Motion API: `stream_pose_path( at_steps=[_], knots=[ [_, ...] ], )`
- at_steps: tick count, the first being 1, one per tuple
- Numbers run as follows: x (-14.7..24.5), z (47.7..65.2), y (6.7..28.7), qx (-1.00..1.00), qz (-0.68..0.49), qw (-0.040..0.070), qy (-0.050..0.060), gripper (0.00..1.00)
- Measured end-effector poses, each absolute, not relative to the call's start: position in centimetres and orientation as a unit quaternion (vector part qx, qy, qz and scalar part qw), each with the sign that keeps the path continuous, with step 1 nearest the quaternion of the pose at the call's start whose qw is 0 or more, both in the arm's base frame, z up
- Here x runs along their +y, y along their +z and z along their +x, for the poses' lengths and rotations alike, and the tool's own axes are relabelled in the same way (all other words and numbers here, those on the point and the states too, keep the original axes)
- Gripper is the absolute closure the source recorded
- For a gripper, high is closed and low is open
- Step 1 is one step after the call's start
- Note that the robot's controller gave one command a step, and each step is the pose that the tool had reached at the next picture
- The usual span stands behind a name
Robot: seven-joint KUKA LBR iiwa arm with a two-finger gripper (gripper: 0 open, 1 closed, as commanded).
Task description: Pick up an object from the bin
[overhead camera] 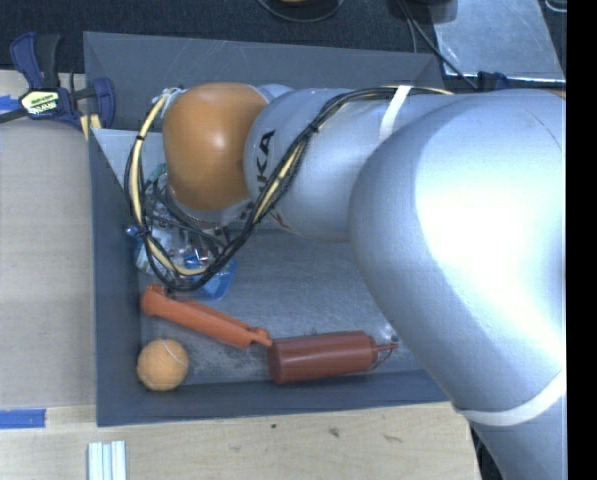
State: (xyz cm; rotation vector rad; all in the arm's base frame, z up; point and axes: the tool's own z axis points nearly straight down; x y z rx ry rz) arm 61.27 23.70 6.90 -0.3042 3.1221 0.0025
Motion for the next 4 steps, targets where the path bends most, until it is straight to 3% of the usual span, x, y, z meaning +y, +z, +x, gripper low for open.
stream_pose_path(
  at_steps=[1,2,3,4],
  knots=[
    [24.1,59.0,7.2,0.997,-0.077,0.004,0.002,1.0],
    [24.1,59.0,7.1,0.997,-0.077,0.004,0.002,1.0],
    [23.9,59.1,20.7,0.996,-0.088,0.005,0.002,1.0],
    [23.9,59.1,20.7,0.996,-0.088,0.005,0.002,1.0]
  ],
)
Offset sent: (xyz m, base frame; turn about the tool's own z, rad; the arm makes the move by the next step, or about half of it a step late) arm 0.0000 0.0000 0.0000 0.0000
